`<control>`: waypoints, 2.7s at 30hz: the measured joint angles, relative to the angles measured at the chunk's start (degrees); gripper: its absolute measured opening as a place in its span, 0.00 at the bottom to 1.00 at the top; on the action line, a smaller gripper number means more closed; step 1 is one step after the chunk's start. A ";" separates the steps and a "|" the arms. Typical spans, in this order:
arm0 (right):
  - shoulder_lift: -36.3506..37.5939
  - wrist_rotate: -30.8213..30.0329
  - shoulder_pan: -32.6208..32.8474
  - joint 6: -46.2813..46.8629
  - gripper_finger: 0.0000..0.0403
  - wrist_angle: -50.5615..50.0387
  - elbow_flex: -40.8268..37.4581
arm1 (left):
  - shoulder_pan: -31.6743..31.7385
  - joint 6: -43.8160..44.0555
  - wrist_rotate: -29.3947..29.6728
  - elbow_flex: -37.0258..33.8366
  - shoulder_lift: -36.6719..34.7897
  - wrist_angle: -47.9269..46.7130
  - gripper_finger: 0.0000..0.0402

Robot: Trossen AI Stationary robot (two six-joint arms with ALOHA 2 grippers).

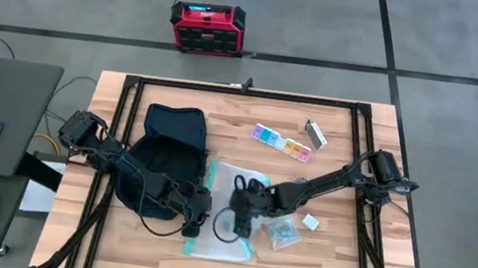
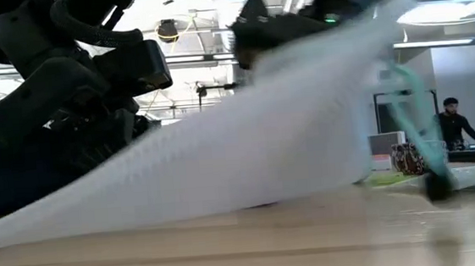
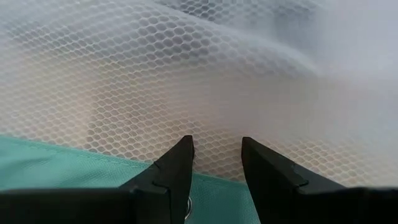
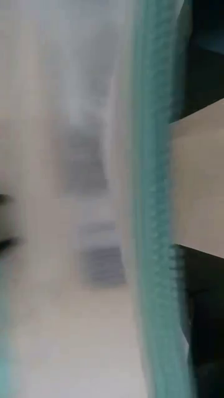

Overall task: Unpack backpack
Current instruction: Remove the pencil case from the zip bag

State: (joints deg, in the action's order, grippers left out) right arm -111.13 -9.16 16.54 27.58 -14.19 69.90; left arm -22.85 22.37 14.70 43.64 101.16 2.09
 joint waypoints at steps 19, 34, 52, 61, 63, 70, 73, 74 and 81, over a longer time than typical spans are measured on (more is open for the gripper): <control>-11.39 4.43 -5.36 -4.55 0.76 8.21 5.79 | -0.02 -0.22 0.06 0.11 0.02 0.02 0.31; -4.72 4.93 1.39 -2.87 0.76 -29.05 5.96 | -0.04 3.88 1.40 0.26 -0.02 -3.80 0.31; 3.79 3.48 9.13 11.00 0.76 -50.10 5.51 | -0.04 5.07 1.56 0.11 -0.74 -4.53 0.31; 16.99 -8.64 14.89 23.37 0.76 -49.26 5.62 | 0.73 3.50 0.04 7.04 -8.02 -9.96 0.31; 18.89 -11.17 17.51 26.98 0.76 -50.07 5.60 | 1.01 2.96 0.19 10.01 -9.48 -14.12 0.31; 20.69 -16.54 27.16 47.27 0.76 -56.50 5.52 | 1.94 6.32 0.50 17.14 -12.00 -24.70 0.31; 20.87 -16.44 31.05 62.26 0.76 -59.16 3.73 | 2.22 9.55 0.07 17.20 -11.82 -25.46 0.31; 20.77 -16.44 32.30 67.43 0.76 -60.37 2.92 | 2.37 10.70 -0.18 17.23 -11.84 -25.49 0.31; 20.79 -13.76 36.96 87.97 0.76 -62.00 -5.10 | 3.05 13.92 -0.98 17.05 -11.90 -25.80 0.31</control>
State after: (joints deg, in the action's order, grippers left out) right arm -90.35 -22.92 53.51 115.55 -76.19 64.81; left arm -19.80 36.29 13.73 60.69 89.26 -23.71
